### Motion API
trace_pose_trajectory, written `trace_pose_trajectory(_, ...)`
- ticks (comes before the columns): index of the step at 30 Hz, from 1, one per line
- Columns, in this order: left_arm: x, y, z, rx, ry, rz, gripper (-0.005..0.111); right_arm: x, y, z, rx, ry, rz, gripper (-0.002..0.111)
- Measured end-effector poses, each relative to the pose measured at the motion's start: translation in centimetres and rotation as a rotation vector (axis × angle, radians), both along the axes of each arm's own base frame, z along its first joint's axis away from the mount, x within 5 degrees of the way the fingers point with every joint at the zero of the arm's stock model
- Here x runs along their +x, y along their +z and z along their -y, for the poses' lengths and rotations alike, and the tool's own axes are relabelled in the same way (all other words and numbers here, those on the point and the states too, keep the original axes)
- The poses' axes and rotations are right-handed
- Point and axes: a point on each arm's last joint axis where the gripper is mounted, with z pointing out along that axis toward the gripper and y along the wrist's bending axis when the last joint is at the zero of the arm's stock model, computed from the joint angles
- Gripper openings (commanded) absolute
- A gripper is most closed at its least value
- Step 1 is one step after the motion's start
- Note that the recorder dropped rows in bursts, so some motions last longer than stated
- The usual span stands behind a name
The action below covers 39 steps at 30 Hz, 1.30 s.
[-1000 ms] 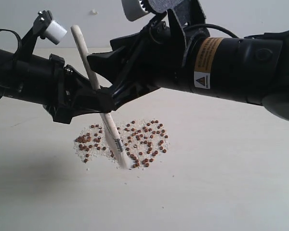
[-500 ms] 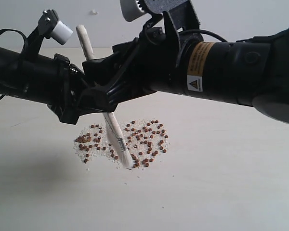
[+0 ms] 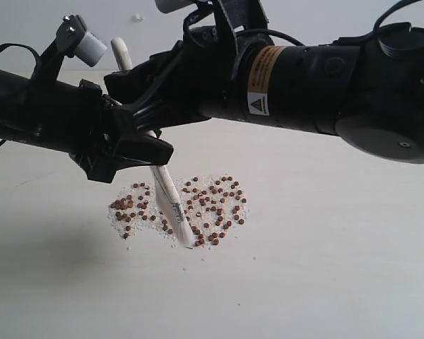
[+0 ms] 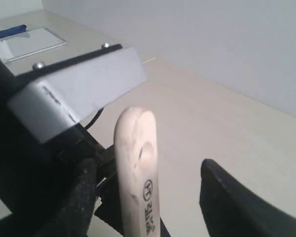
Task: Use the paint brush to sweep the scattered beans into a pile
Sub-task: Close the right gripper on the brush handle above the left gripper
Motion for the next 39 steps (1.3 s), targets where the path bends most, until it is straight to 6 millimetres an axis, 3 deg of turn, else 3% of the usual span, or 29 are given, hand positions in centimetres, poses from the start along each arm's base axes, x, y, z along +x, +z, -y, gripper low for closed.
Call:
trace_pose_trajectory(13,0.0,0.0,0.0,-0.004,0.003,-0.002,0.0,0.5,0.1,0.1,-0.016,-0.06,-0.057,0.058)
trace_pose_trajectory(22,0.0,0.1,0.0,-0.009,0.007,-0.005,0.0,1.0,-1.2,-0.3,-0.031,-0.078,-0.104,0.058)
trace_pose_trajectory(30,0.0,0.1,0.0,-0.008,0.006,-0.003,0.0,1.5,0.0,-0.8,-0.001,-0.082,-0.083,0.055)
trace_pose_trajectory(39,0.0,0.1,0.1,-0.014,0.006,-0.004,0.0,1.6,-0.3,-0.6,-0.039,-0.104,-0.106,0.054)
